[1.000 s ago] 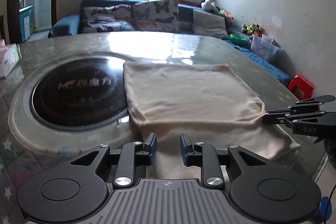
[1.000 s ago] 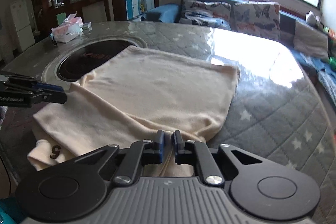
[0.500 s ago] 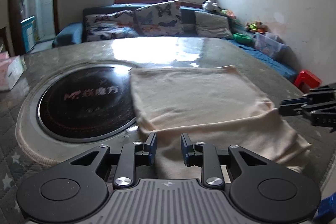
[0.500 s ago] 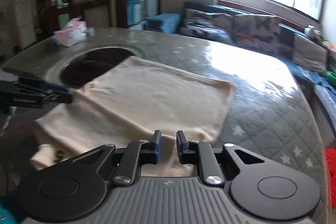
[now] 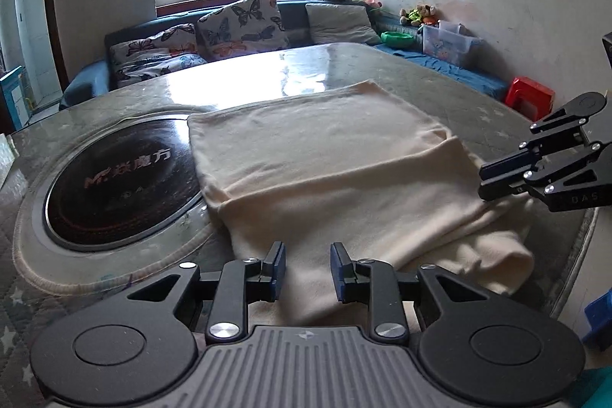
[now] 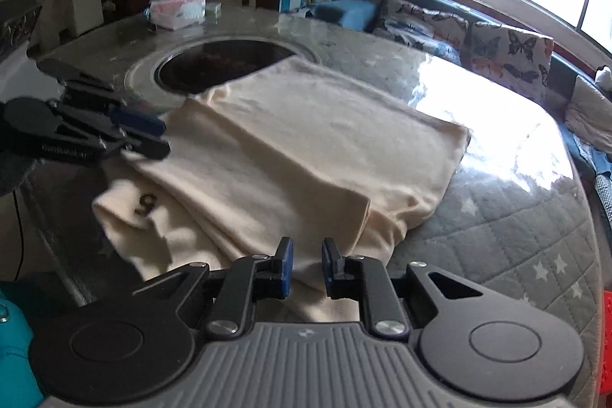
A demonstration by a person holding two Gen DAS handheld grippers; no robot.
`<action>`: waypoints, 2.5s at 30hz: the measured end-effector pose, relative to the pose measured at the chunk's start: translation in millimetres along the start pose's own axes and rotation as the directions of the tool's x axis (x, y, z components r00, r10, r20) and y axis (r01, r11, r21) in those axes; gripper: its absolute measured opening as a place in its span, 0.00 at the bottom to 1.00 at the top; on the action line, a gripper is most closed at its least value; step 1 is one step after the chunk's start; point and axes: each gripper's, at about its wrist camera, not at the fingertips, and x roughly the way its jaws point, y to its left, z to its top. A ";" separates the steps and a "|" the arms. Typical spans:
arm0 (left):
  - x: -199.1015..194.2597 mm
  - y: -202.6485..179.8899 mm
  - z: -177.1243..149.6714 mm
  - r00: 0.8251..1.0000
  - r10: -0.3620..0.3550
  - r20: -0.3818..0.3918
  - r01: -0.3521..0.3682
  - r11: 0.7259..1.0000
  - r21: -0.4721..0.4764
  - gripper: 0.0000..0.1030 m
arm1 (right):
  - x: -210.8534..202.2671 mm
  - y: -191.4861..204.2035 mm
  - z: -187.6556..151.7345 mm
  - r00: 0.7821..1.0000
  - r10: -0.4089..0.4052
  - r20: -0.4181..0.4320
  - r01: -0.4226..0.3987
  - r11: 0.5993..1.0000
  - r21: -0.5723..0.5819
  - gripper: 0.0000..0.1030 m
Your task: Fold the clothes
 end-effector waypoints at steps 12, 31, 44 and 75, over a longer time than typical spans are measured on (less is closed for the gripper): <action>-32.4 -0.3 -10.6 1.000 -0.018 -0.004 0.018 0.992 0.129 0.34 | 20.5 -18.4 19.1 0.998 -0.029 0.050 0.027 0.999 0.045 0.17; -22.7 -50.5 -30.7 0.992 -0.092 0.092 0.040 0.887 0.461 0.20 | -25.3 12.6 -0.3 1.000 0.012 -0.020 -0.015 0.985 -0.174 0.40; -1.8 -11.0 15.5 0.990 -0.114 0.088 0.091 0.969 0.231 0.12 | -14.8 28.3 -0.6 0.997 0.079 -0.012 -0.079 0.956 -0.284 0.58; -52.2 -14.1 -26.2 0.990 -0.086 0.113 0.035 0.920 0.389 0.08 | -43.9 19.0 17.8 0.986 0.126 0.111 -0.111 0.985 -0.136 0.09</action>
